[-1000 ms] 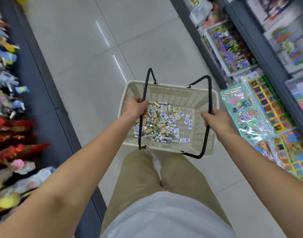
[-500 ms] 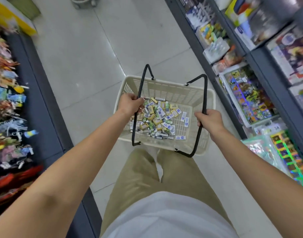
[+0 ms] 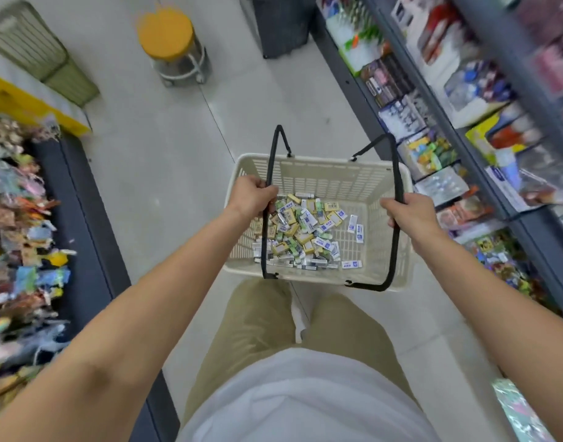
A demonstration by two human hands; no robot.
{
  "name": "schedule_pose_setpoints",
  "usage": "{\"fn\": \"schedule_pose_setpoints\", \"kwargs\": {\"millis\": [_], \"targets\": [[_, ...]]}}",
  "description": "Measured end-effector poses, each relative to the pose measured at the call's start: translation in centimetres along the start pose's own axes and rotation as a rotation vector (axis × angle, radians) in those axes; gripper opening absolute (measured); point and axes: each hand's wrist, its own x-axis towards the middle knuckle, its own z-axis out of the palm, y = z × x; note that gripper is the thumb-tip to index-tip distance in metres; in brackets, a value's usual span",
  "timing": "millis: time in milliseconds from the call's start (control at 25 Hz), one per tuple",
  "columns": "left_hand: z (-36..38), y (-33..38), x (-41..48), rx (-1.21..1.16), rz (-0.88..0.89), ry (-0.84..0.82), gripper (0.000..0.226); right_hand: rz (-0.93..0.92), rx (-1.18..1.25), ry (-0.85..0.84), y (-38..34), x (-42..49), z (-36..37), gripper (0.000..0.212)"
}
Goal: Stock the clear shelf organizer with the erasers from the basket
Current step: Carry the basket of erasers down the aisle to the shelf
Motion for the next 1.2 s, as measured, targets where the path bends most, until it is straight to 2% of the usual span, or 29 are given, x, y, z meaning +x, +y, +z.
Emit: {"fn": "schedule_pose_setpoints", "kwargs": {"millis": [360,600,880,1200], "targets": [[-10.8,14.4,19.4,0.07,0.098,-0.05,0.022,0.056,0.086,0.052,-17.8,11.0,8.2,0.021],[-15.2,24.2,33.3,0.164,0.127,-0.082,0.024,0.087,0.181,0.065,-29.5,20.6,13.2,0.032],[-22.0,38.5,47.4,0.123,0.174,-0.069,0.017,0.076,0.284,0.171,-45.5,29.6,15.8,0.031],[-27.6,53.8,64.3,0.343,0.393,-0.194,0.02,0.148,0.433,0.352,-60.0,39.4,21.1,0.028]]}}
